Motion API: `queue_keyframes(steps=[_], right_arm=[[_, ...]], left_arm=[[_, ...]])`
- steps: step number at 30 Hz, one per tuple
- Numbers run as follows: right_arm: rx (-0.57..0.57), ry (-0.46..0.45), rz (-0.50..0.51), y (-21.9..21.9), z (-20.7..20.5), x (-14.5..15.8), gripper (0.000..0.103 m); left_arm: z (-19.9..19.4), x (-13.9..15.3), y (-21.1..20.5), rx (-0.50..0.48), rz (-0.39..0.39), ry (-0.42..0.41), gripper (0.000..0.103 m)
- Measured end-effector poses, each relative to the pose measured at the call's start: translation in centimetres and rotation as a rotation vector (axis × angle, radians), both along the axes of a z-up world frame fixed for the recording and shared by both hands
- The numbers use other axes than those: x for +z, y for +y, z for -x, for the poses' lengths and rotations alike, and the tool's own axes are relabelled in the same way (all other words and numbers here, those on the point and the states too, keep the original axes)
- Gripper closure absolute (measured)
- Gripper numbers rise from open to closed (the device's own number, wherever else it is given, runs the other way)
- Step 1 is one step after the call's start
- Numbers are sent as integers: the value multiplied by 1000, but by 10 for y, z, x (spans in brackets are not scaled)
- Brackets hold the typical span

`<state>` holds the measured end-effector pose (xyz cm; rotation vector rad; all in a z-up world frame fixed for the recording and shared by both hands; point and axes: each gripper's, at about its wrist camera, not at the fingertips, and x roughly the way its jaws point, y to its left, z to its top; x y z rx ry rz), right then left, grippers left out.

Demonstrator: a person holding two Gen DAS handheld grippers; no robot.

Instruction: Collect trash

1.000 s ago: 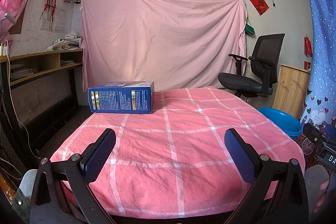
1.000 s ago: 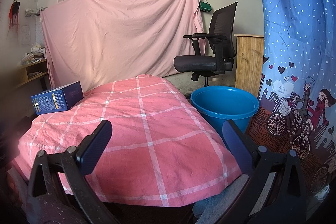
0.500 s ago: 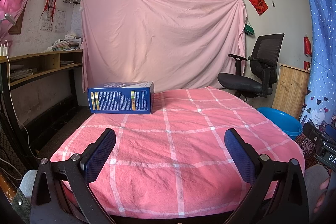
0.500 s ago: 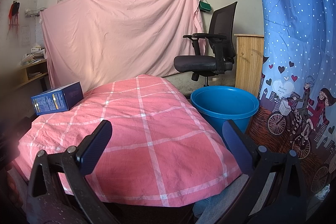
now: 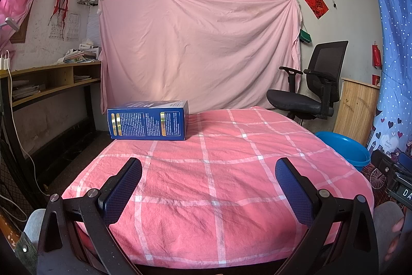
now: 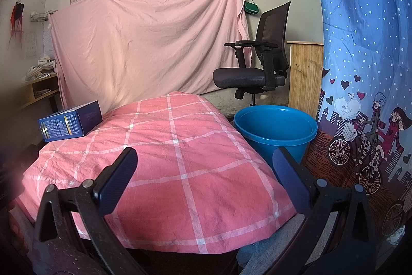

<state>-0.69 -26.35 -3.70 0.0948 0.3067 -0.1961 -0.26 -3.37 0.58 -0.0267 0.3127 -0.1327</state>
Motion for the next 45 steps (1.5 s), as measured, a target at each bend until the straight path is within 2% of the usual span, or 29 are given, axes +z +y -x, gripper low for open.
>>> queue_keyframes(steps=[45], right_arm=[[0, 3, -5, 3, -1, -1, 0]], left_arm=[[-4, -1, 4, 15, -22, 4, 1]])
